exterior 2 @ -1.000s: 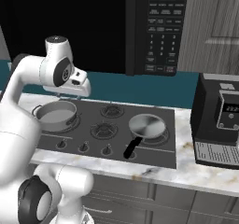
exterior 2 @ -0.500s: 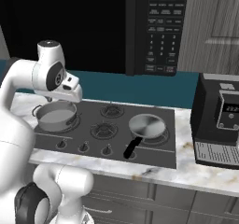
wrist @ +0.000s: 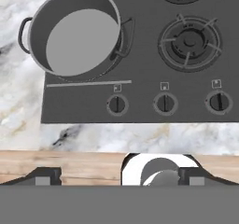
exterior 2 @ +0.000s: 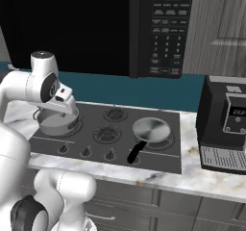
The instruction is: Move the pot and pan from the stove into the sink.
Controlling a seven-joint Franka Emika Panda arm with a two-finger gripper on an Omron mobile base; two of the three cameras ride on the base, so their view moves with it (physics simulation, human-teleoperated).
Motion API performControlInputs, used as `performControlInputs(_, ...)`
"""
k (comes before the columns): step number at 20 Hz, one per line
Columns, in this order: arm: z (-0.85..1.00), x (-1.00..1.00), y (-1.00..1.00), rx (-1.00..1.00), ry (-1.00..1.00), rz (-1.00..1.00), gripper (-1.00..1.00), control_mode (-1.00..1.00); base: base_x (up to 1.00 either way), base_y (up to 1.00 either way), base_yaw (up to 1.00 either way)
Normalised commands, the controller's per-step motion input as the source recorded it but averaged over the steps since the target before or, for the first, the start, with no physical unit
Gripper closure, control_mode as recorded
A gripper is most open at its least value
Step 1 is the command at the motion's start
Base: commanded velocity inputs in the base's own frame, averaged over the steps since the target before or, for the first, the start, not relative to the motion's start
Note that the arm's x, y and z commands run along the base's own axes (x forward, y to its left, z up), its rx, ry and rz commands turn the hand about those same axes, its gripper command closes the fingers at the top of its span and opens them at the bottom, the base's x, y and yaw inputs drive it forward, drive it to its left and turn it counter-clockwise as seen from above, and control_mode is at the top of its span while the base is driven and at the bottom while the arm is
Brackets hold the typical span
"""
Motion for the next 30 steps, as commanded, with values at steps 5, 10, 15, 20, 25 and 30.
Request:
performControlInputs(5, -0.27, 0.0, 0.38, 0.01, 0.0, -0.07, -1.0, -1.0, 0.0, 0.0, 0.0)
performControlInputs(10, -0.25, 0.0, 0.17, 0.07, 0.0, -0.13, -1.0, -1.0, 0.0, 0.0, 0.0)
performControlInputs(15, -0.08, -0.01, 0.04, 0.06, 0.0, -0.05, -1.0, -1.0, 0.0, 0.0, 0.0)
performControlInputs(20, -0.15, -0.19, 0.0, 0.0, -0.04, 0.0, -1.0, -1.0, 0.0, 0.0, 0.0)
performControlInputs(25, -0.17, -0.25, 0.04, 0.01, -0.14, -0.01, -1.0, -1.0, 0.0, 0.0, 0.0)
performControlInputs(30, -0.01, 0.07, 0.14, 0.01, -0.16, -0.11, -1.0, -1.0, 0.0, 0.0, 0.0)
